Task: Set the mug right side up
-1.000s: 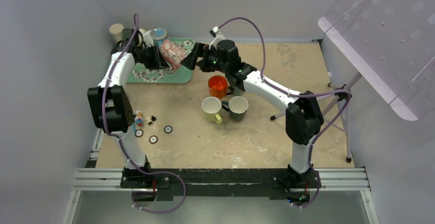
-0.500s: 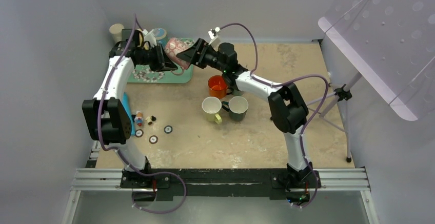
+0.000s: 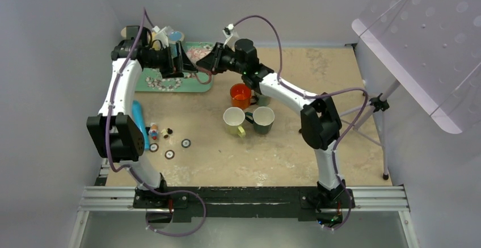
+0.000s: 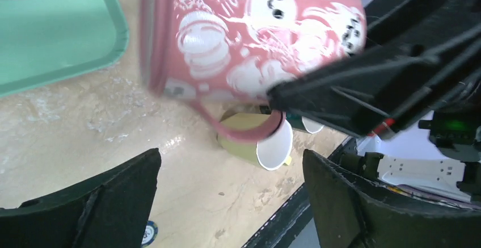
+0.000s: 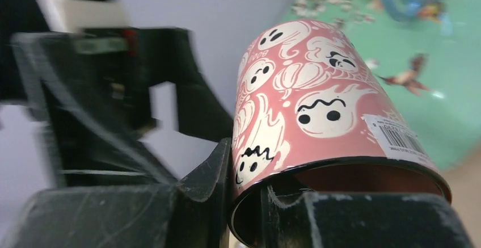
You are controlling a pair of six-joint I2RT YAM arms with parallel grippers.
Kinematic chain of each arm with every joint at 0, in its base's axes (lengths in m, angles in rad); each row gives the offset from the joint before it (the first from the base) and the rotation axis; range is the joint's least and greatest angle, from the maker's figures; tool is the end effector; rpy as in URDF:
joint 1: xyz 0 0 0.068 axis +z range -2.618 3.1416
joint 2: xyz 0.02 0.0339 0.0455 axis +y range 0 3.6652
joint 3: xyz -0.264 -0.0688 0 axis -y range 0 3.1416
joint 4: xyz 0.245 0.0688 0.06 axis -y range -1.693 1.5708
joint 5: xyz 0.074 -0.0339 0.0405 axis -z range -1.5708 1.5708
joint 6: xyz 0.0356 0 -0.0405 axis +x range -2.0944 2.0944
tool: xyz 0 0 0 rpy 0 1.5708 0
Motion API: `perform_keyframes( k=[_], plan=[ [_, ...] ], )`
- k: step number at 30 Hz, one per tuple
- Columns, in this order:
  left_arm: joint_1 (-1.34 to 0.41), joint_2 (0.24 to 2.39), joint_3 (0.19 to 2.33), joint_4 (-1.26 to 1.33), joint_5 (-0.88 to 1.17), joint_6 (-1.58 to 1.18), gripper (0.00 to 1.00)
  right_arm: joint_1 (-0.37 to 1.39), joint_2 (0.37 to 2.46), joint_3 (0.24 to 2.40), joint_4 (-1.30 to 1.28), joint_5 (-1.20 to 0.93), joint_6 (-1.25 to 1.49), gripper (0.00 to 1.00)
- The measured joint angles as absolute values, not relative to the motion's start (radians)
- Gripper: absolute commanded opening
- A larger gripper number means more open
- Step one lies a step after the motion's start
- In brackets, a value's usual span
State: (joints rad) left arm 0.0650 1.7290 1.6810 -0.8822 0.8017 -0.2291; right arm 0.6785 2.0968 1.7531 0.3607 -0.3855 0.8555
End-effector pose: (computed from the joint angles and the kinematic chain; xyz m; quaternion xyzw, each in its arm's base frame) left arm 0.3691 -0.0016 0.3432 -0.0065 0.8825 -0.3929 0.2586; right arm 0.3890 0.3308 0.3176 -0.0752 0.6975 0.5824 0.4107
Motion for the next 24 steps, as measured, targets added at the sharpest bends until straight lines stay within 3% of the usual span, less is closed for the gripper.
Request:
perform_keyframes(
  k=[5, 9, 13, 19, 24],
  plan=[
    [0.123, 1.700, 1.785, -1.005, 0.769, -0.099, 1.00, 0.674, 2.038, 1.894, -0.085, -0.250, 0.578, 0.00],
    [0.160, 1.661, 1.799, -1.036, 0.638, -0.038, 1.00, 0.694, 1.984, 2.107, -0.481, -0.064, 0.346, 0.00],
    [0.159, 1.657, 1.799, -1.039, 0.529, 0.002, 1.00, 0.751, 1.860, 2.173, -0.786, 0.086, 0.256, 0.00],
    [0.155, 1.662, 1.799, -1.040, 0.457, 0.031, 1.00, 0.857, 1.610, 2.019, -1.177, 0.185, 0.334, 0.00],
    [0.144, 1.680, 1.799, -1.039, 0.456, 0.031, 1.00, 0.985, 1.526, 1.803, -1.313, 0.167, 0.408, 0.00]
  ],
)
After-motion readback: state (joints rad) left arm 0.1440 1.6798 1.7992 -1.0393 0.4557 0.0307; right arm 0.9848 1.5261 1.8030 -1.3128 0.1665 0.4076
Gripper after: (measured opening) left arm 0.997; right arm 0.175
